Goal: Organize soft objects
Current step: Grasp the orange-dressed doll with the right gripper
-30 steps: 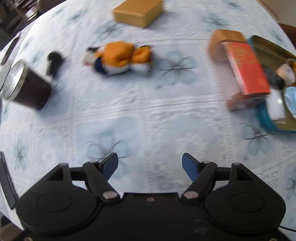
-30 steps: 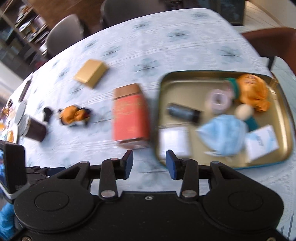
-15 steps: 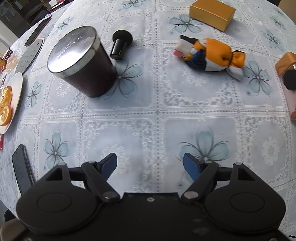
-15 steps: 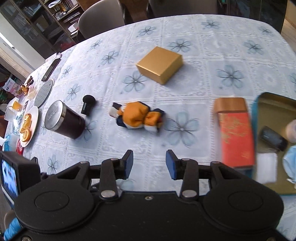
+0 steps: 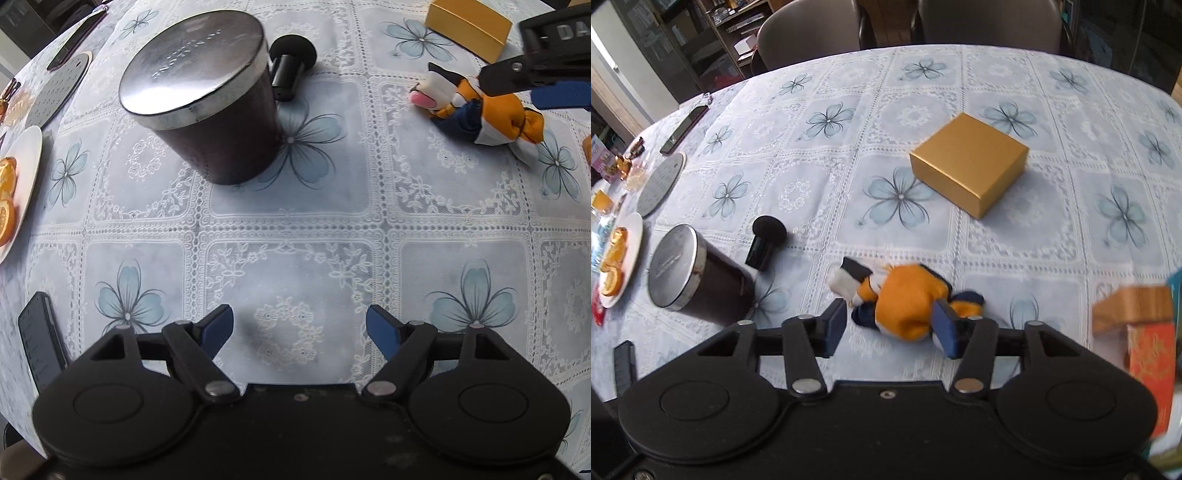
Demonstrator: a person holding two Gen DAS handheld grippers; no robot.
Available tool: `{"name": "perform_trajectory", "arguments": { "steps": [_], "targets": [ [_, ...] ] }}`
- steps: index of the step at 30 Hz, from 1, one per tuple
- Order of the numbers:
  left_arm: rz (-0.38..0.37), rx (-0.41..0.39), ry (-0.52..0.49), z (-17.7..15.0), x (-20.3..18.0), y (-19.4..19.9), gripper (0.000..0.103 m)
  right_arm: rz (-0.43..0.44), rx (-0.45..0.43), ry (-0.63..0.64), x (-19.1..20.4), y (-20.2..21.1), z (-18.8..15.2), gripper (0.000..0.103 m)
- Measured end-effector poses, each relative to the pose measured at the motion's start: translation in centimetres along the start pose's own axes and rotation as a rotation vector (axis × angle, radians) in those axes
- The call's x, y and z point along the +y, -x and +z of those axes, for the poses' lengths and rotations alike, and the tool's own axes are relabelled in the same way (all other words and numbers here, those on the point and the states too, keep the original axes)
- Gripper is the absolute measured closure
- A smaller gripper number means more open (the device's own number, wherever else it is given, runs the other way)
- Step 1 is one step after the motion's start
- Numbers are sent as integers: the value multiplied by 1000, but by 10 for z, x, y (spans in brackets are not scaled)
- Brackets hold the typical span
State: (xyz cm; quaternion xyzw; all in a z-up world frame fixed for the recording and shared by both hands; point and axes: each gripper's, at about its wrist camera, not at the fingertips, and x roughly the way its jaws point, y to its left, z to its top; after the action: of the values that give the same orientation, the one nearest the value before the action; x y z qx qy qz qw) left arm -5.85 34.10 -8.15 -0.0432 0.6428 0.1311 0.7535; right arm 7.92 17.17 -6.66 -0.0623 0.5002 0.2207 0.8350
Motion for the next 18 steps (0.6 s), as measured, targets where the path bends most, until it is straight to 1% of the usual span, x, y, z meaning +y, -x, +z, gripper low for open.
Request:
{"name": "perform_trajectory", "arguments": {
  "steps": [3,5,6,9,12,13,15,17,18],
  "targets": [
    [6,-4,18,0,6,1,25,-29,20,65,9,-18,4,50],
    [-2,1,34,0,9,0,25,-72,0,118,14,-25,3,45],
    [-6,3,43,1,11,-1,25,-87,-1,144,17,-29,3,45],
    [-9,1,50,4,11,-1,25,-94,15,195,18,-41,2,40],
    [-6,-7,50,10,10,0,25,-87,17,211,17,-46,1,39],
    [-9,-9,51,12,10,1,25,-79,17,214,16,-46,1,40],
    [-7,-12,51,16,8,2,25,-62,18,220,15,-44,1,45],
    [-5,-20,46,21,5,4,25,-51,17,233,14,-39,0,52],
    [-4,-26,46,23,3,5,25,-48,15,240,13,-36,-1,54]
  ]
}}
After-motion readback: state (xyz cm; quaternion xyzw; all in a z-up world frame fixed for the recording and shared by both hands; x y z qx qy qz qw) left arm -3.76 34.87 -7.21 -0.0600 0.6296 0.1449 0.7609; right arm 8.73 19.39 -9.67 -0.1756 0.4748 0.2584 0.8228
